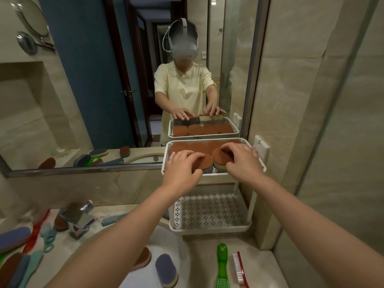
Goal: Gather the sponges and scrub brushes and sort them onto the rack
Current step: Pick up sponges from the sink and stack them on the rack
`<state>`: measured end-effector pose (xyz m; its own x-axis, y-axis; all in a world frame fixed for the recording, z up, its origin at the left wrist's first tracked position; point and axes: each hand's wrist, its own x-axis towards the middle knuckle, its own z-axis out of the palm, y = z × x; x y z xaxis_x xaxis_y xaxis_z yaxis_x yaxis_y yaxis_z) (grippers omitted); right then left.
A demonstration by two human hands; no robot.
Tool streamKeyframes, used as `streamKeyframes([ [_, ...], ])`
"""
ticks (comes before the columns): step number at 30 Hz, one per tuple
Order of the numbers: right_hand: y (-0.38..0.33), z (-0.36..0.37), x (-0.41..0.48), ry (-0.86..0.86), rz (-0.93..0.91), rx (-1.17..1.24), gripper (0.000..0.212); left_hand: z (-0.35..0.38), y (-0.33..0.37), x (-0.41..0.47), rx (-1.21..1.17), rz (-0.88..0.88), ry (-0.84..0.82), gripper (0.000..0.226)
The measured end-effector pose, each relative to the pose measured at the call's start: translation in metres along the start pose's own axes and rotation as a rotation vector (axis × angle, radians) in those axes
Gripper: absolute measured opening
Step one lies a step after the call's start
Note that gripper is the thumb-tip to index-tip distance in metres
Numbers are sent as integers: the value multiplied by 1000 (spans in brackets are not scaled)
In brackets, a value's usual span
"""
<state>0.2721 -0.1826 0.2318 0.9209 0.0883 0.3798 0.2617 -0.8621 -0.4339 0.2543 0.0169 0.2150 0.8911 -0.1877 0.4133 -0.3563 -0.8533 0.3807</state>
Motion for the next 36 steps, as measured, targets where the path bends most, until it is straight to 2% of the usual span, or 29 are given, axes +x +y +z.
streamKeyframes([
  [4, 11, 10, -2, -66, 26, 42, 50, 11, -3, 0, 39, -41, 22, 50],
  [8, 10, 17, -5, -38, -17, -2, 42, 17, -5, 1, 104, -12, 42, 50],
  [11, 7, 18, -6, -2, -47, -17, 44, 19, -5, 0, 147, 12, 78, 48],
  [15, 10, 23, -10, 45, -26, -54, 29, 22, -3, 0, 174, -8, 94, 45],
  [18, 10, 23, -11, 33, -36, -83, 26, 22, -2, 0, 174, -21, 82, 45],
  [28, 5, 23, -35, 95, -74, -98, 36, 16, 5, -5, 178, -33, -38, 41],
  [33, 2, 34, -68, 45, -55, -138, 46, 26, 10, -39, 179, 1, 49, 50],
  [36, -2, 45, -91, 38, -75, -148, 62, 36, 6, -66, 198, 56, 71, 60],
])
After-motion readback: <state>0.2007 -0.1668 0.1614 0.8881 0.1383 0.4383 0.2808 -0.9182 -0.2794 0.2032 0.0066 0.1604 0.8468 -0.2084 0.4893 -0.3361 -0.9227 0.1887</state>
